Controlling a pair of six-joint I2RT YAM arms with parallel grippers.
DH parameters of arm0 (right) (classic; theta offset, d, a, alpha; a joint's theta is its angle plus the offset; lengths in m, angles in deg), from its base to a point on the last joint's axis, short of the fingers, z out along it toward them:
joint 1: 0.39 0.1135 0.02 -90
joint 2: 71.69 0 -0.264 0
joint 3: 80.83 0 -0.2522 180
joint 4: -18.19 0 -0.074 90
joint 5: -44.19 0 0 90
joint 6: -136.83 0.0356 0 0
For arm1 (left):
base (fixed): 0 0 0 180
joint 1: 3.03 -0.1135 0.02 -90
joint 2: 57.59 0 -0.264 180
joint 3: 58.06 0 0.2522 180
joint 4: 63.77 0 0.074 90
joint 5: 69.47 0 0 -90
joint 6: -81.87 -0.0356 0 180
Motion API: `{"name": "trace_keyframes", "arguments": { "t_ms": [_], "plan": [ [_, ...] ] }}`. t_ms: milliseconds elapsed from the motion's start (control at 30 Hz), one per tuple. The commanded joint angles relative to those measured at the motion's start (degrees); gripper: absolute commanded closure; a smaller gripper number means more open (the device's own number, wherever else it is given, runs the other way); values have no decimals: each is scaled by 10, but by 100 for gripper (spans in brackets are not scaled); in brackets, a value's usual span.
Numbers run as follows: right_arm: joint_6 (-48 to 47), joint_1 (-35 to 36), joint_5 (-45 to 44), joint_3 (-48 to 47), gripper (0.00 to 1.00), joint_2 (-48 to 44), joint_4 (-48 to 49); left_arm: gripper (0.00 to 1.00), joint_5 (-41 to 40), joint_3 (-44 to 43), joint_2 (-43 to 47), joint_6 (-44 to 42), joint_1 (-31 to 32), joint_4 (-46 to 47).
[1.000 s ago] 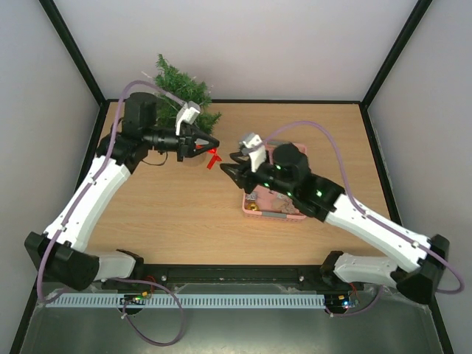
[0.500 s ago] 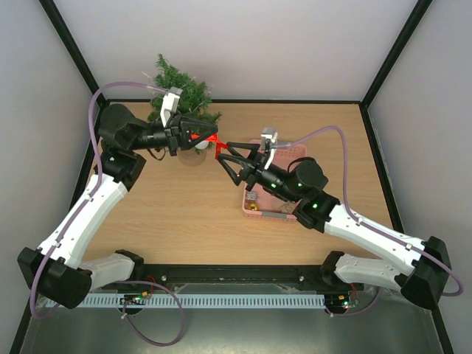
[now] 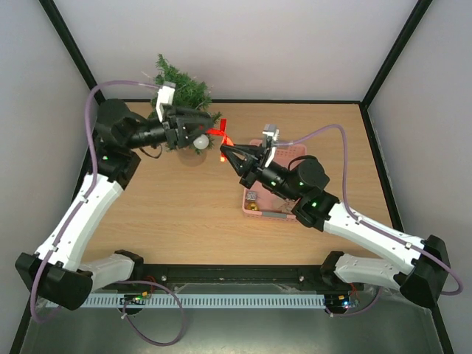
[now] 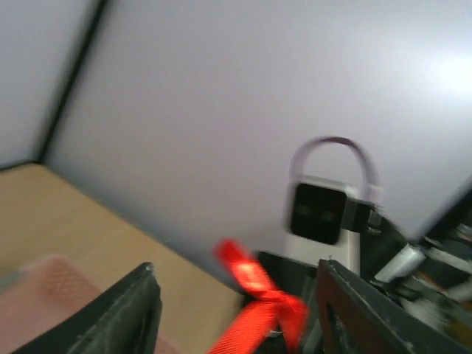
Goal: Decorate the small christmas tree
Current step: Adjust the decoration item.
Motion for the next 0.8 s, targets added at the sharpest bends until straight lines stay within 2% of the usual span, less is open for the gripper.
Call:
{"name": "trace_keyframes", "arguments": {
  "t_ms": [0,67,233,367,433,500,600,767],
  "plan": [
    [-58,-1,-65,-36,98,-19,-82,37,-124,-70,16,-130,-64,-208],
    [-81,-2,-97,-43,98,-25,-125,32,-153,-74,20,-136,-116,-230],
    [-121,-5,-154,-69,98,-22,-207,33,-178,-40,17,-139,-235,-230],
    [-139,-5,-156,-95,98,-1,-246,36,-235,8,-12,-152,-294,-223],
    [-140,-6,-154,-99,98,4,-248,40,-237,37,-37,-143,-323,-200],
    [-139,-5,-149,-101,98,6,-247,45,-218,57,-66,-127,-341,-159],
    [-138,-5,-142,-107,98,11,-250,45,-177,76,-109,-111,-347,-78],
    [-143,-5,-139,-113,98,13,-258,44,-154,79,-179,-145,-350,-58]
  ]
}}
